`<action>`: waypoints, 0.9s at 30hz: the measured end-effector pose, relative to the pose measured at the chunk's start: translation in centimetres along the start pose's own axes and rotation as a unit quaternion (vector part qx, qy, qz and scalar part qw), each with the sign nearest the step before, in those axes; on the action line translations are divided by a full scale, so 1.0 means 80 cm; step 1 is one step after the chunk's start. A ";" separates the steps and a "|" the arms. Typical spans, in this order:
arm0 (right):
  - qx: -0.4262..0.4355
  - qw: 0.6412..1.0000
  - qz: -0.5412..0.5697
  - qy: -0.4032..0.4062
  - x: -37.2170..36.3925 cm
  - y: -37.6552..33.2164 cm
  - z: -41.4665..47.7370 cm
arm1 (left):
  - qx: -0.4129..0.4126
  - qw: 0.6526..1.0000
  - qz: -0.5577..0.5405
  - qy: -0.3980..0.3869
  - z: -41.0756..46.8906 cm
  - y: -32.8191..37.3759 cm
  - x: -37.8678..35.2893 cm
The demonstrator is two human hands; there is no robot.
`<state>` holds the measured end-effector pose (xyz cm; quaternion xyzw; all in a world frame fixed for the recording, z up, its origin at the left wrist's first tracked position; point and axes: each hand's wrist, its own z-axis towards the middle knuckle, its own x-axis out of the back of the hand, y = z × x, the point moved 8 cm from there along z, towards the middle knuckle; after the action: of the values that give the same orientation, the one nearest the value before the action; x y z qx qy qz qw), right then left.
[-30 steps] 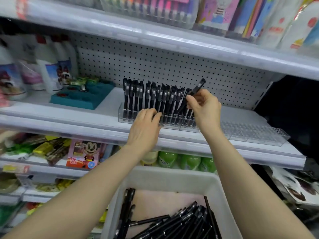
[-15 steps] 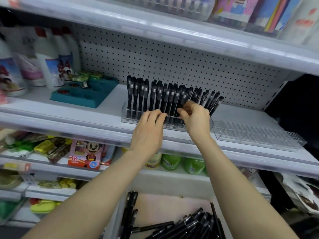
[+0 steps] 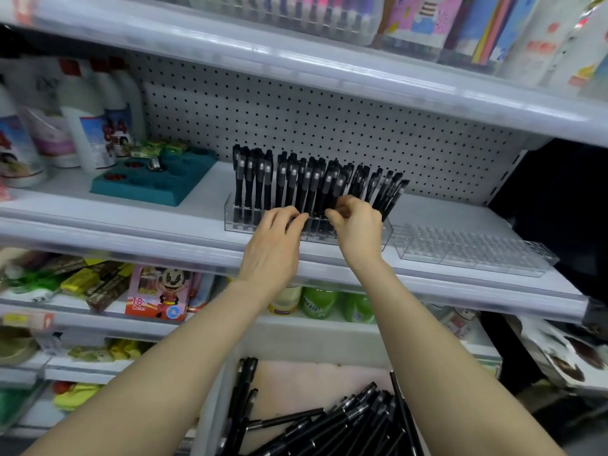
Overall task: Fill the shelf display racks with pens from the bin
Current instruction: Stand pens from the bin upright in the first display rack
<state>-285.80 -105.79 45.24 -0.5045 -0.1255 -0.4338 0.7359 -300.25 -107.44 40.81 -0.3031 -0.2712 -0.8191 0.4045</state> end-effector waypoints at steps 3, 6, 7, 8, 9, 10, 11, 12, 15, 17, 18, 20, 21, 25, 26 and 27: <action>0.009 1.000 0.014 0.005 0.007 -0.001 -0.017 | 0.004 1.000 -0.024 -0.012 -0.021 0.002 0.007; 0.021 0.999 0.021 0.017 0.016 0.007 -0.054 | 0.005 0.999 -0.051 -0.011 -0.057 0.005 0.014; 0.022 0.999 0.019 0.016 0.017 0.013 -0.070 | -0.001 0.998 -0.059 -0.015 -0.071 0.006 0.012; 0.023 1.000 0.016 0.011 0.015 0.020 -0.087 | -0.003 0.998 -0.064 -0.022 -0.085 0.006 0.010; 0.025 1.000 0.013 0.002 0.012 0.027 -0.106 | -0.001 0.997 -0.066 -0.032 -0.099 0.003 0.005; 0.023 1.000 0.011 -0.012 0.006 0.036 -0.125 | 0.003 0.997 -0.063 -0.045 -0.112 -0.001 -0.001; 0.020 0.999 0.009 -0.030 -0.001 0.045 -0.143 | 0.010 0.996 -0.055 -0.065 -0.123 -0.006 -0.009; 0.017 0.999 0.006 -0.051 -0.011 0.054 -0.161 | 0.021 0.994 -0.045 -0.093 -0.134 -0.013 -0.018; 0.022 0.994 0.019 -0.106 -0.043 0.070 -0.204 | 0.078 0.975 -0.031 -0.205 -0.155 -0.035 -0.042; 0.053 0.991 0.024 -0.117 -0.056 0.068 -0.221 | 0.093 0.969 -0.037 -0.226 -0.158 -0.038 -0.043; 0.071 0.989 0.019 -0.128 -0.061 0.066 -0.227 | 0.094 0.969 -0.038 -0.226 -0.158 -0.036 -0.041; 0.106 0.977 -0.005 -0.187 -0.075 0.063 -0.240 | 0.093 0.969 -0.034 -0.227 -0.157 -0.034 -0.039; 0.117 0.964 -0.018 -0.236 -0.085 0.063 -0.249 | 0.096 0.968 -0.032 -0.231 -0.158 -0.034 -0.040; 0.084 0.889 -0.074 -0.445 -0.120 0.083 -0.286 | 0.102 0.967 -0.031 -0.233 -0.161 -0.035 -0.039; 0.074 0.874 -0.078 -0.473 -0.123 0.087 -0.292 | 0.102 0.966 -0.032 -0.235 -0.161 -0.034 -0.039; 0.065 0.865 -0.076 -0.492 -0.125 0.088 -0.296 | 0.101 0.966 -0.033 -0.235 -0.162 -0.033 -0.038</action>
<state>-292.32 -120.00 23.64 -0.5919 -0.5374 -0.1747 0.5747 -304.53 -113.46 29.47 -0.4356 -0.4501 -0.7060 0.3305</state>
